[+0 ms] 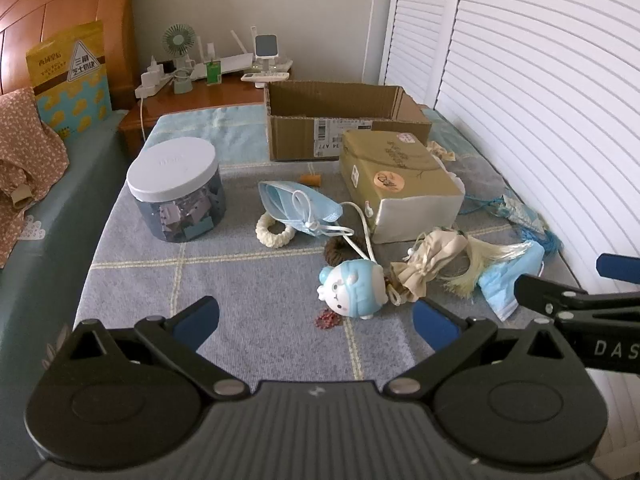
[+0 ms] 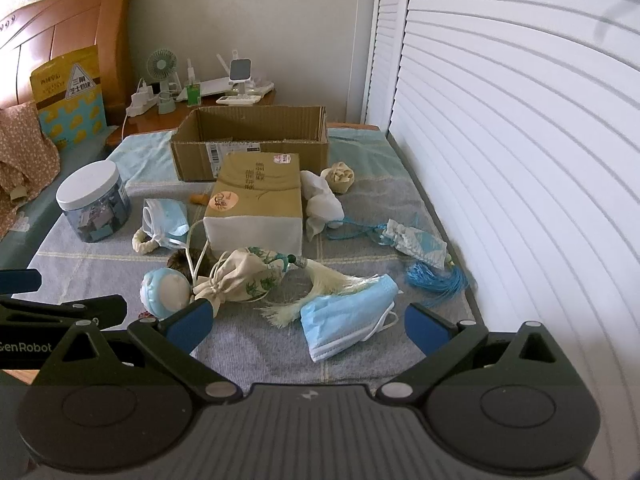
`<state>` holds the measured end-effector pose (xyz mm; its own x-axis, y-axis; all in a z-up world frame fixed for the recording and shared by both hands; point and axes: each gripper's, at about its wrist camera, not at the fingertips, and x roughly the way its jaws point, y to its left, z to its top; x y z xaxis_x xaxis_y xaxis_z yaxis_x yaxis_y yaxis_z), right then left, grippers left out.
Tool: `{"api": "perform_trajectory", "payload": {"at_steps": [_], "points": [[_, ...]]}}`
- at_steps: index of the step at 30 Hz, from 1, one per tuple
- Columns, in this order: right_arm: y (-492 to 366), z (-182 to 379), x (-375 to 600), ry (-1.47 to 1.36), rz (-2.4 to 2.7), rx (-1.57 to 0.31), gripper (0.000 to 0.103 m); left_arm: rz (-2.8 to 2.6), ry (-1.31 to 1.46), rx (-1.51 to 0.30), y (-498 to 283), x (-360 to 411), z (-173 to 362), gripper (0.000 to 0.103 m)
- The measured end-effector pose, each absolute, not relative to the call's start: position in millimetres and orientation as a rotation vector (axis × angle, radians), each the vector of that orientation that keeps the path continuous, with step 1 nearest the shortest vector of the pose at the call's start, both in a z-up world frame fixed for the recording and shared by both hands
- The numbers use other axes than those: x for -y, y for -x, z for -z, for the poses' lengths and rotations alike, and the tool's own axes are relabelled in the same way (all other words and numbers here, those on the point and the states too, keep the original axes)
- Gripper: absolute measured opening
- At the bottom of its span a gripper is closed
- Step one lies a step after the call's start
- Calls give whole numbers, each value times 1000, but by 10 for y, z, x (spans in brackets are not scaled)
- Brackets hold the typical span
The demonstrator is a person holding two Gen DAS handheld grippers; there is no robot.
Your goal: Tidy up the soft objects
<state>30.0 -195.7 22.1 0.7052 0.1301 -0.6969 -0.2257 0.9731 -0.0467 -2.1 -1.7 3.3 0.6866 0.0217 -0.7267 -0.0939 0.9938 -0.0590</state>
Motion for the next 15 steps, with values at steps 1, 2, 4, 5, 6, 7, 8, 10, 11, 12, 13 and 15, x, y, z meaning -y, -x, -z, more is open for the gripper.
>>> {"api": "perform_trajectory", "payload": {"at_steps": [1, 2, 4, 5, 6, 7, 8, 10, 11, 12, 13, 15], "points": [[-300, -224, 1957, 132, -199, -763, 103, -66, 92, -811, 18, 23, -32, 102], [-303, -227, 1958, 132, -199, -764, 103, -65, 91, -811, 17, 20, -31, 102], [-302, -228, 1955, 133, -199, -763, 103, -65, 90, -810, 17, 23, -35, 102], [-306, -226, 1955, 133, -199, -763, 103, -65, 91, -811, 16, 23, -45, 102], [-307, -227, 1955, 133, -198, -763, 103, -66, 91, -811, 16, 25, -45, 102], [-305, -228, 1955, 133, -199, -762, 103, -65, 91, -809, 16, 25, -46, 102], [-303, -231, 1960, 133, -199, -761, 103, -65, 90, -809, 15, 25, -47, 102], [-304, -235, 1964, 133, -199, -759, 103, -66, 91, -808, 16, 24, -48, 102], [-301, -234, 1960, 132, -199, -760, 103, -66, 91, -807, 15, 24, -49, 102], [-305, -237, 1963, 132, -200, -760, 103, -67, 91, -807, 18, 22, -53, 102], [-308, -238, 1966, 132, -200, -759, 103, -68, 90, -806, 18, 24, -55, 102], [-308, -239, 1969, 132, -200, -758, 103, -70, 91, -805, 22, 25, -60, 102]]}}
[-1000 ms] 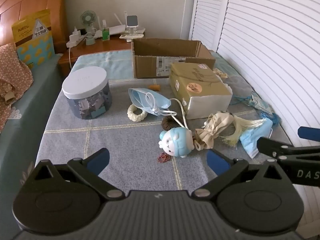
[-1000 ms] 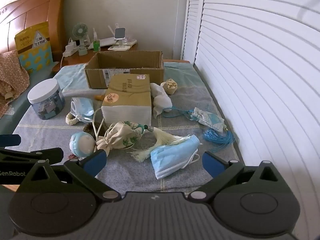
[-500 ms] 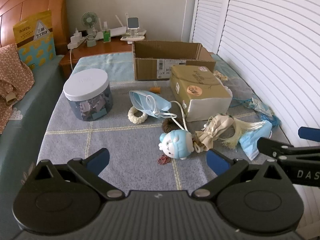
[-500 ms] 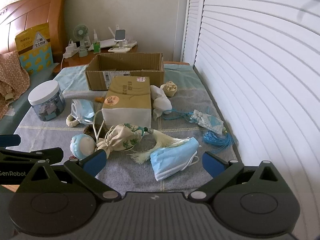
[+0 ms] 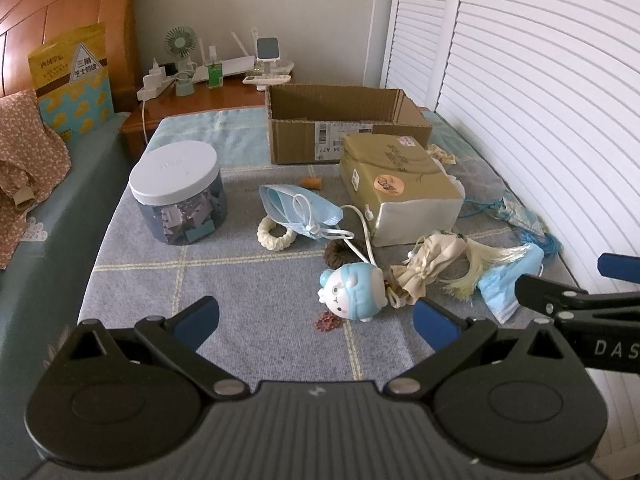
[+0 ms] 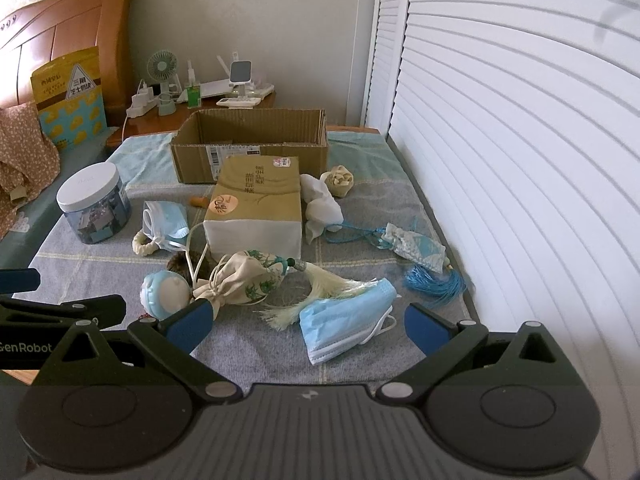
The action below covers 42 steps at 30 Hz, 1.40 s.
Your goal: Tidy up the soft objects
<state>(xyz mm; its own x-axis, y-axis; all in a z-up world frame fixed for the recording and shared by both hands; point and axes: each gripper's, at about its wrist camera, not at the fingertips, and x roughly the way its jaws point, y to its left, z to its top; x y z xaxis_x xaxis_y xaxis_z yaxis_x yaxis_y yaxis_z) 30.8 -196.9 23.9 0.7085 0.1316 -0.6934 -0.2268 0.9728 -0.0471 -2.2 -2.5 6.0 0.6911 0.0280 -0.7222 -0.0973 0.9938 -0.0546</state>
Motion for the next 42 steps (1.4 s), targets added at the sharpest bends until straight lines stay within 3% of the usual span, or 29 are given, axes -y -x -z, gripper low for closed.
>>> {"api": "perform_trajectory", "payload": {"at_steps": [42], "points": [[-330, -246, 1978, 146, -216, -741, 103, -31, 109, -809, -21, 10, -27, 102]]}}
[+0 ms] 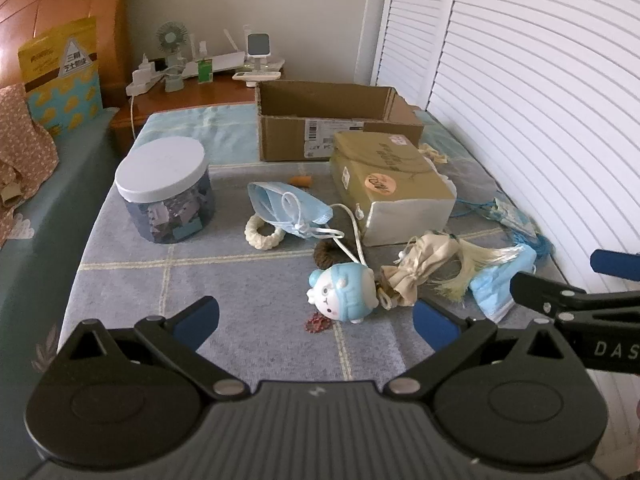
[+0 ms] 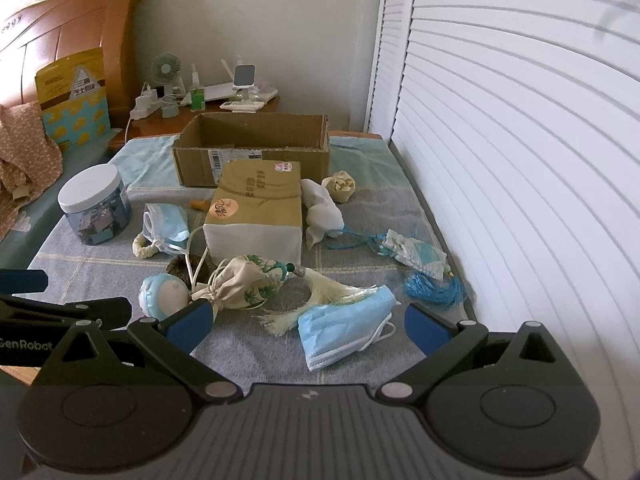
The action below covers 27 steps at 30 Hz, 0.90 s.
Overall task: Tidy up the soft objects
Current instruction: 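Move the left tool to the light blue plush doll while the right tool approaches the blue face mask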
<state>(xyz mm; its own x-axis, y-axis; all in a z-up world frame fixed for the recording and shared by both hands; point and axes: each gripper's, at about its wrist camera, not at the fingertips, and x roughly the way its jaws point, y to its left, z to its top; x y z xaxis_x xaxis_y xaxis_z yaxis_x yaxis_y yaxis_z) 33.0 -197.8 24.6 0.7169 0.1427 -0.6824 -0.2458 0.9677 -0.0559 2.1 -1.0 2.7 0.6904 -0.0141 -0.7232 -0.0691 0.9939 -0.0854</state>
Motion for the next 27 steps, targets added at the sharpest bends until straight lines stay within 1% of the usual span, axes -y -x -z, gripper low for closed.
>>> {"api": "perform_trajectory", "payload": {"at_steps": [15, 27], "points": [[-407, -137, 2021, 189, -256, -721, 103, 80, 51, -826, -198, 25, 125, 102], [-682, 324, 2268, 177, -268, -826, 103, 94, 57, -961, -512, -32, 577, 102]]}}
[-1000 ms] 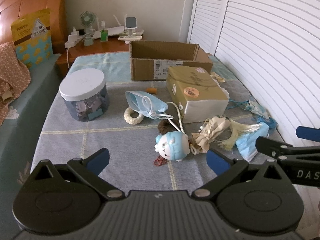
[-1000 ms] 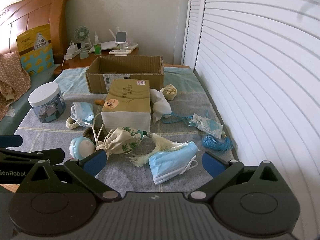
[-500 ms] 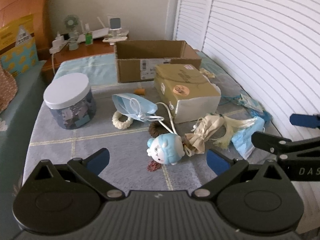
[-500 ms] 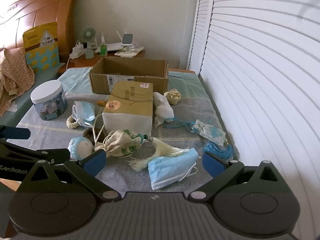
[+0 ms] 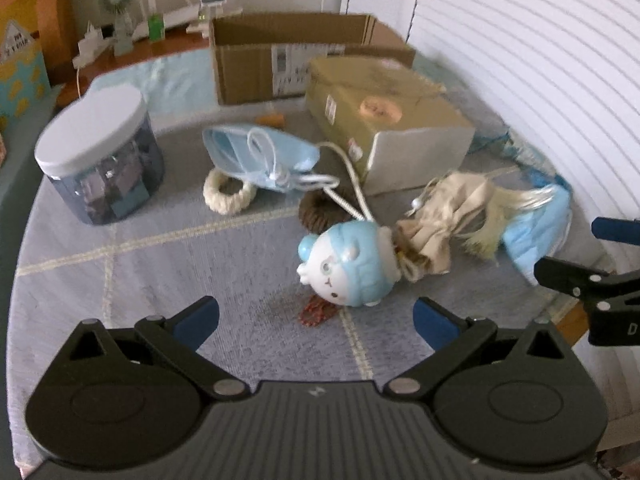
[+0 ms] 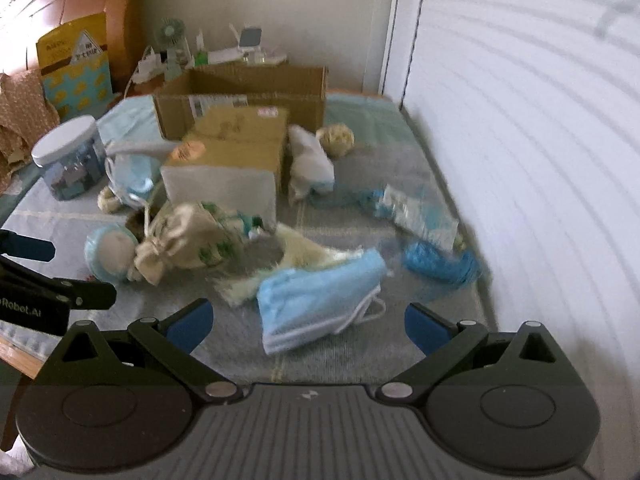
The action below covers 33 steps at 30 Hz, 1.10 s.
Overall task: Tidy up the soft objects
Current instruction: 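Move the left tool to the light blue plush doll while the right tool approaches the blue face mask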
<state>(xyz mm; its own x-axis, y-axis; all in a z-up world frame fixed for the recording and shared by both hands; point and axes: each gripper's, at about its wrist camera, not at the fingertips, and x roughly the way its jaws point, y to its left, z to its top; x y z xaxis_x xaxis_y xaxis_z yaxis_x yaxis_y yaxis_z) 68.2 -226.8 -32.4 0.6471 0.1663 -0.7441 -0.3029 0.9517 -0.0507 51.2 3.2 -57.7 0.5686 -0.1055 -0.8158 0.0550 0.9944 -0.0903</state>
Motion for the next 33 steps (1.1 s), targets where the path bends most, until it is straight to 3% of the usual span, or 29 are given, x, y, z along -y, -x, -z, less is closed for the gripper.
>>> {"api": "perform_trajectory", "payload": {"at_steps": [13, 33], "points": [[-821, 584, 2277, 211, -298, -855, 103, 102, -26, -952, -606, 27, 691, 103], [-827, 684, 2378, 187, -321, -822, 103, 196, -79, -777, -540, 99, 602, 100]]}}
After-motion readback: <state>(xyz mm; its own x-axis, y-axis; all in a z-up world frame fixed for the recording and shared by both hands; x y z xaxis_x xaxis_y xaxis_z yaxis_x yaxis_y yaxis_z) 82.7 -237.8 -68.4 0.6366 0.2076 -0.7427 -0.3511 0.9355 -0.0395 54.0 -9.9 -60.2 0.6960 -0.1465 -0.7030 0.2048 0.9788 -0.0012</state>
